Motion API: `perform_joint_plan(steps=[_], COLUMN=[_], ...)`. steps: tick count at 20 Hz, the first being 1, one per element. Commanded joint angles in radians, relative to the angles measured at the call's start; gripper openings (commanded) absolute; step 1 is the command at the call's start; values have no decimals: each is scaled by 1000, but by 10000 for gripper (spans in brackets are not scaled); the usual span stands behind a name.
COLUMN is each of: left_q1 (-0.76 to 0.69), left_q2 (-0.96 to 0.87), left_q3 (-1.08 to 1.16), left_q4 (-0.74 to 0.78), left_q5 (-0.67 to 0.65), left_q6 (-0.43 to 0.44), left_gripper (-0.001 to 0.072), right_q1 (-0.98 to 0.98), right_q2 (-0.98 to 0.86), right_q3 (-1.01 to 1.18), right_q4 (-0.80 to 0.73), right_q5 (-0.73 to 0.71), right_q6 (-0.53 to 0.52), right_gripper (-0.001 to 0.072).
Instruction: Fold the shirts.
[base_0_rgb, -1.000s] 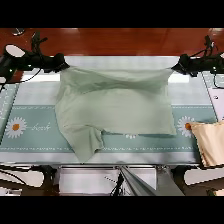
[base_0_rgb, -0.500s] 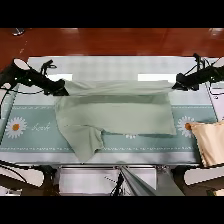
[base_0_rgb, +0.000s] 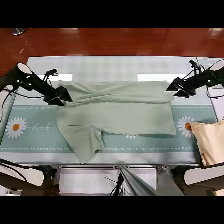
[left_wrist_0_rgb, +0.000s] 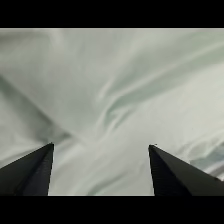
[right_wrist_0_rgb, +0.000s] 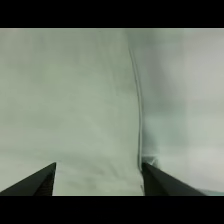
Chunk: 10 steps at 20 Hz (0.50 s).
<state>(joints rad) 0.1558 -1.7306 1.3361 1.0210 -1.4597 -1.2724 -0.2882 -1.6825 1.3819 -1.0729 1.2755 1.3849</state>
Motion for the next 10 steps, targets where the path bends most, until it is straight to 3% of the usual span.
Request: perform_joint_plan(steps=[1, 4, 10], left_q1=[47, 147, 364], left_q2=[53, 195, 517], left_q3=[-9, -137, -679], left_q4=[34, 46, 32], left_q5=[-126, -79, 138], left_q6=[-18, -29, -22], left_gripper=[705, 705, 706], right_q1=[-31, -74, -87], right_q2=[86, 257, 675], right_q3=[-1, -93, -676], right_q4=[-25, -118, -25], right_q5=[100, 64, -204], right_q6=[4, 14, 16], right_gripper=[624, 624, 624])
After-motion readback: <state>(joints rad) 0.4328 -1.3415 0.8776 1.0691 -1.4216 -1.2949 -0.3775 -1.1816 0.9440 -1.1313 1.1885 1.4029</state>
